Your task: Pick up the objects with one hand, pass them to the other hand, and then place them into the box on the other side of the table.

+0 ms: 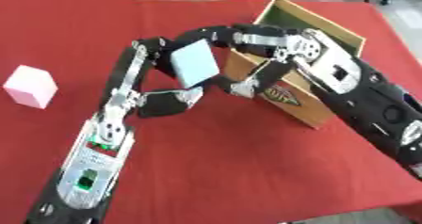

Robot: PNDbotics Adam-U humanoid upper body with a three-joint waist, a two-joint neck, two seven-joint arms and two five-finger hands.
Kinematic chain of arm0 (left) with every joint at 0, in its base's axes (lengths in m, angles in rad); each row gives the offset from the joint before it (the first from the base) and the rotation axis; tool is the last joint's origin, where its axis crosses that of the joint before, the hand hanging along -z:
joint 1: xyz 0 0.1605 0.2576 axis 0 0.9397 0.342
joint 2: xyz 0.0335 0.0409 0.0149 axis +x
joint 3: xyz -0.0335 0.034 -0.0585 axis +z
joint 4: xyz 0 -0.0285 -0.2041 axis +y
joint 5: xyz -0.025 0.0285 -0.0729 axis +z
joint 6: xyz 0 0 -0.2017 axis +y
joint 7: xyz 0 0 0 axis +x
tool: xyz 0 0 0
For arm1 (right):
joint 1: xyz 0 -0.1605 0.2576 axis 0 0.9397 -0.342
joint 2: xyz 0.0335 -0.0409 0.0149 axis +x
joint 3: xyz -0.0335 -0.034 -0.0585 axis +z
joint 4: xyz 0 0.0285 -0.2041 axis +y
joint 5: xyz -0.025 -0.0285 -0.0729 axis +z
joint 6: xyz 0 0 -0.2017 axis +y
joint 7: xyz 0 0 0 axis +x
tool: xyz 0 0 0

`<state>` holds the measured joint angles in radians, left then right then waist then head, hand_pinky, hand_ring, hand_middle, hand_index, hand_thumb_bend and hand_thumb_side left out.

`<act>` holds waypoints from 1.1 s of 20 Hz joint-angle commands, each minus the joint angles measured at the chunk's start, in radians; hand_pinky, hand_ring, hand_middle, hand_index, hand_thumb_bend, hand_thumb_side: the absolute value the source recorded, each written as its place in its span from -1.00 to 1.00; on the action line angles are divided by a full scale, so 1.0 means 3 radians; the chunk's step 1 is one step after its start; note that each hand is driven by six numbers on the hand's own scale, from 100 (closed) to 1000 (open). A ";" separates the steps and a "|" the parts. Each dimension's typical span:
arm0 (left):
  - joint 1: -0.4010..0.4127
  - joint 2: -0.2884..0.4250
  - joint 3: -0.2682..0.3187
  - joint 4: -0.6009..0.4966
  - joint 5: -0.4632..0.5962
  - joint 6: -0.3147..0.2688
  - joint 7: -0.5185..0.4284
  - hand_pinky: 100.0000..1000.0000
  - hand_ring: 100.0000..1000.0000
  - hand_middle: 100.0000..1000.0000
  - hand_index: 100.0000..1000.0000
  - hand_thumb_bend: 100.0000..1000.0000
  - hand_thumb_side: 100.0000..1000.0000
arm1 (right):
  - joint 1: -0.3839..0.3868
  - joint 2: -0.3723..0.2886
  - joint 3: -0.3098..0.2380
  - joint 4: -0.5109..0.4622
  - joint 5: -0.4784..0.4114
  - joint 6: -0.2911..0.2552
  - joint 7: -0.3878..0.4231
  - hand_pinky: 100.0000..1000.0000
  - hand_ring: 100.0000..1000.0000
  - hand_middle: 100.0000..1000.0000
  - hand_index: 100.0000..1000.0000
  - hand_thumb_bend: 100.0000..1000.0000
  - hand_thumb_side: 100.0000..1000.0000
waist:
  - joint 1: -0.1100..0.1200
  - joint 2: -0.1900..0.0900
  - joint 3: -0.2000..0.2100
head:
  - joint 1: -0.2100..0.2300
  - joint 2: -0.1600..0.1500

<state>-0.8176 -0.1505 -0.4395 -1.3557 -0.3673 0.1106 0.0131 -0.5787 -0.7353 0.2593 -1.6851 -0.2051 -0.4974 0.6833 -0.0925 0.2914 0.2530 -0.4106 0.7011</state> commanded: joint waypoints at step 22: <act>-0.0062 -0.0035 -0.0025 -0.0095 0.0172 -0.0063 -0.0126 0.04 -0.25 -0.49 -0.16 -1.00 -1.00 | -0.0021 -0.0067 -0.0060 0.0034 0.0104 -0.0871 0.0746 1.00 1.00 0.96 1.00 -1.00 -0.78 | -0.0007 -0.0034 0.0001 | -0.0044 0.0017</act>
<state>-0.8181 -0.1511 -0.4418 -1.3535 -0.3238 0.0979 -0.0238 -0.5778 -0.7344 0.2591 -1.6768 -0.1823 -0.5109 0.6698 -0.0970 0.2970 0.2548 -0.4210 0.7020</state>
